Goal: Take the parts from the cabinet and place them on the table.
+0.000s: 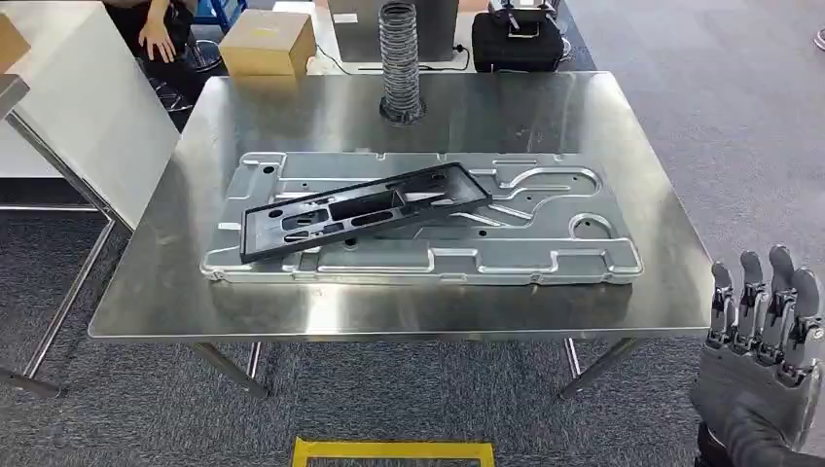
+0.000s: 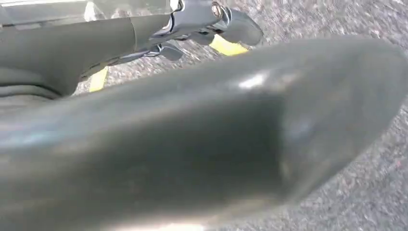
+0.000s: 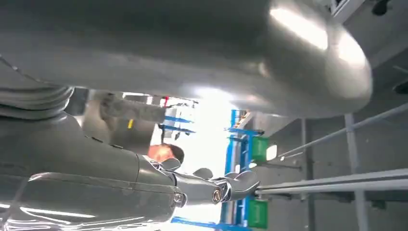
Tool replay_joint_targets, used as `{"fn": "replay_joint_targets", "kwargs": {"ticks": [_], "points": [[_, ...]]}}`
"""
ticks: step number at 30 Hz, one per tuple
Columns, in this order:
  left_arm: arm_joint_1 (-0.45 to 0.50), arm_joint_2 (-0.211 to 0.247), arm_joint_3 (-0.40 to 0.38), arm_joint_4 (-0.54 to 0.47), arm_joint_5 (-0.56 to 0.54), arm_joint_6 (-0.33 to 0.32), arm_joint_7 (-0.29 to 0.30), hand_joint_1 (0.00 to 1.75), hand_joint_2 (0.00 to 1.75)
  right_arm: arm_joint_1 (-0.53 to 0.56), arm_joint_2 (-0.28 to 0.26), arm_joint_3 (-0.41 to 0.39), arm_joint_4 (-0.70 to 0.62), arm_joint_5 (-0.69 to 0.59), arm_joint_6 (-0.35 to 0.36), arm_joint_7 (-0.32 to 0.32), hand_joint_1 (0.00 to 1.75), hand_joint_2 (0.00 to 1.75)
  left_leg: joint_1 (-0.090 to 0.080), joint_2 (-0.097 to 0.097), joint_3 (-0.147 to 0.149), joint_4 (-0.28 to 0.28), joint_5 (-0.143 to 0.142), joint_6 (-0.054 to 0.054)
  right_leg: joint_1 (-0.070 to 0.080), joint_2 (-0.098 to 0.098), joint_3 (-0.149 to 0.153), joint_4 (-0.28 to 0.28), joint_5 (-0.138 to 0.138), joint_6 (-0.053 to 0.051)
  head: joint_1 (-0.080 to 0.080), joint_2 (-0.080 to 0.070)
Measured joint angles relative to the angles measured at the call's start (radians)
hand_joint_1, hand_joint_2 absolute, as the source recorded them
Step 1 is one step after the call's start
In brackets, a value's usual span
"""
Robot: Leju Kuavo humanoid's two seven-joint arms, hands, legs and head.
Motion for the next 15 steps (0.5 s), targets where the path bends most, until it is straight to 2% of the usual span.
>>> {"fn": "replay_joint_targets", "kwargs": {"ticks": [1,2,3,4,7,9,10,11,12,13,14,15], "points": [[0.0,0.0,0.0,0.0,0.0,0.0,0.0,0.0,0.0,0.004,0.003,-0.005,0.0,0.0,0.0,0.0,0.0,0.0,0.0,0.0,0.025,-0.016,0.028,0.0,0.0,0.0,-0.015,0.005,0.007,0.002,0.0,0.0],[-0.001,0.0,0.001,-0.001,0.001,0.0,0.0,0.0,0.0,0.012,0.008,-0.012,0.0,0.002,-0.002,0.0,0.0,0.0,0.0,0.0,0.083,-0.083,0.075,0.0,-0.002,0.0,-0.037,0.013,0.017,0.006,0.0,0.0],[-0.001,0.0,0.002,-0.001,0.001,0.0,-0.002,0.0,0.0,0.016,0.009,-0.016,0.0,0.007,-0.01,0.0,0.0,0.0,0.0,0.0,0.145,-0.162,0.094,0.002,-0.002,0.001,-0.053,0.021,0.025,0.01,0.0,0.0],[-0.003,0.0,0.002,-0.001,0.0,0.0,-0.005,0.0,0.0,0.022,0.01,-0.019,0.0,0.02,-0.033,0.0,0.0,0.0,0.001,-0.001,0.219,-0.26,0.071,0.005,-0.002,0.001,-0.064,0.031,0.03,0.015,-0.001,0.0],[-0.004,0.0,0.002,-0.001,0.0,0.0,-0.005,0.0,0.0,0.023,0.01,-0.019,0.0,0.02,-0.033,0.0,0.0,0.0,0.0,-0.001,0.223,-0.266,0.067,0.005,-0.002,0.001,-0.065,0.031,0.031,0.016,-0.001,0.0],[-0.005,0.0,0.003,-0.001,0.0,-0.001,-0.006,0.0,0.0,0.026,0.01,-0.019,0.0,0.026,-0.041,0.0,0.0,0.0,-0.002,-0.002,0.238,-0.288,0.055,0.005,0.001,0.001,-0.068,0.032,0.032,0.017,-0.001,0.0],[-0.005,0.0,0.003,-0.001,-0.001,-0.003,-0.008,0.0,0.0,0.032,0.01,-0.021,0.0,0.034,-0.054,0.0,0.0,0.0,-0.006,-0.002,0.261,-0.34,0.041,0.007,0.002,0.001,-0.072,0.039,0.035,0.021,0.0,0.0],[-0.004,0.0,0.004,-0.002,-0.002,-0.006,-0.012,0.0,0.0,0.043,0.011,-0.025,0.002,0.057,-0.085,0.0,0.0,0.0,-0.009,-0.004,0.255,-0.34,0.039,0.018,0.002,-0.002,-0.07,0.035,0.046,0.027,0.002,0.0],[-0.001,-0.006,0.006,-0.002,-0.003,-0.017,-0.019,0.0,0.0,0.076,0.011,-0.027,0.021,0.113,-0.189,0.0,0.0,0.0,-0.005,0.005,0.226,-0.347,0.076,0.048,-0.006,0.005,-0.088,0.052,0.023,0.051,-0.002,0.0],[-0.001,-0.006,0.006,-0.002,-0.003,-0.018,-0.019,0.0,0.0,0.082,0.01,-0.027,0.031,0.131,-0.216,0.001,0.0,0.0,-0.004,0.007,0.213,-0.347,0.086,0.056,-0.007,0.006,-0.101,0.098,-0.04,0.056,0.002,0.0],[-0.002,-0.006,0.006,-0.002,-0.005,-0.021,-0.019,0.0,0.0,0.088,0.009,-0.026,0.047,0.147,-0.243,0.001,0.0,0.0,-0.005,0.008,0.199,-0.346,0.097,0.057,-0.009,0.006,-0.118,0.172,-0.106,0.061,0.003,0.0],[-0.003,-0.006,0.006,-0.002,-0.008,-0.021,-0.019,0.0,0.0,0.095,0.008,-0.025,0.071,0.169,-0.29,0.001,0.0,0.0,-0.006,0.009,0.186,-0.345,0.108,0.059,-0.011,0.006,-0.134,0.25,-0.153,0.065,0.002,0.0]]}}
